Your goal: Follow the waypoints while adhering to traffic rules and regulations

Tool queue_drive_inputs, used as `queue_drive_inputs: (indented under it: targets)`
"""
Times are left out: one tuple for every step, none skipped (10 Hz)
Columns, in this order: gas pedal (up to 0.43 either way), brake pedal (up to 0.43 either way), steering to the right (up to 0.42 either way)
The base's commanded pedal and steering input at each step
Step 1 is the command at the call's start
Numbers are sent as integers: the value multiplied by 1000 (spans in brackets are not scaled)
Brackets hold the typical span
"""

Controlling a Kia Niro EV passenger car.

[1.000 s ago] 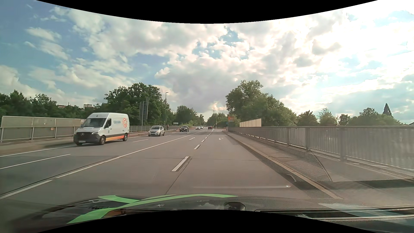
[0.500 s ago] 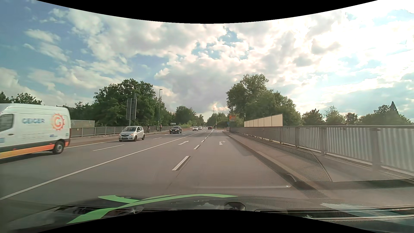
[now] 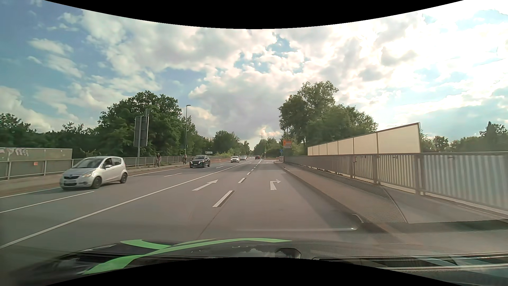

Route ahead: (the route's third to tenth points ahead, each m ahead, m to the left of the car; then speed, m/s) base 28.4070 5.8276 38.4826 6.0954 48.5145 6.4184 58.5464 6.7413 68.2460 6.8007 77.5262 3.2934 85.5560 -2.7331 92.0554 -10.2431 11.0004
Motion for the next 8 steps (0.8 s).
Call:
queue_drive_inputs:
  targets:
    - [169, 0, 0]
    - [177, 0, 0]
    - [177, 0, 0]
    - [157, 0, 0]
    - [157, 0, 0]
    - [157, 0, 0]
    - [130, 0, 0]
    - [130, 0, 0]
